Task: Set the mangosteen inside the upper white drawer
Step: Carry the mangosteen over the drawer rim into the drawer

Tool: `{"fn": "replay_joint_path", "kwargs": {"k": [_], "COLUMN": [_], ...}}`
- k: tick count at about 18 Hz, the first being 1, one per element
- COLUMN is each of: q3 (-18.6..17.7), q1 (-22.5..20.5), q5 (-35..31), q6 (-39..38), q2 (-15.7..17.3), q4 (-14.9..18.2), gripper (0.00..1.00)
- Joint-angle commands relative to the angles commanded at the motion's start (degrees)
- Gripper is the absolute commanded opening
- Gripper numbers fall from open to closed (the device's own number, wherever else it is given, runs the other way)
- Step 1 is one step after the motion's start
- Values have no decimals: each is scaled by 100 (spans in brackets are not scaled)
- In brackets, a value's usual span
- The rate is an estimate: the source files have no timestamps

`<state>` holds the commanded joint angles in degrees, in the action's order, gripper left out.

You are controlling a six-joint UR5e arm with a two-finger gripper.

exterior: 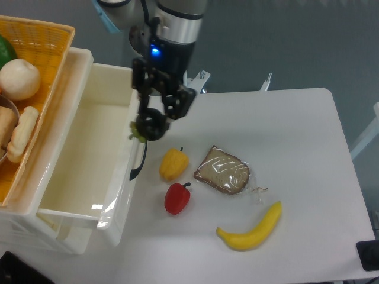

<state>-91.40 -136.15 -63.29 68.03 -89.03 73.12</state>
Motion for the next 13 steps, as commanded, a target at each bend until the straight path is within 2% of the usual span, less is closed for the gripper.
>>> {"fn": "replay_joint_path", "kwargs": {"k": [6,10,13], "q3": [-237,-255,-264], "q1": [343,519,580], "q5": [62,62,62], "q6": [53,53,53], "q2": [-61,-79,-228], "q4": [-9,-9,-9], "gripper": [12,12,13]}}
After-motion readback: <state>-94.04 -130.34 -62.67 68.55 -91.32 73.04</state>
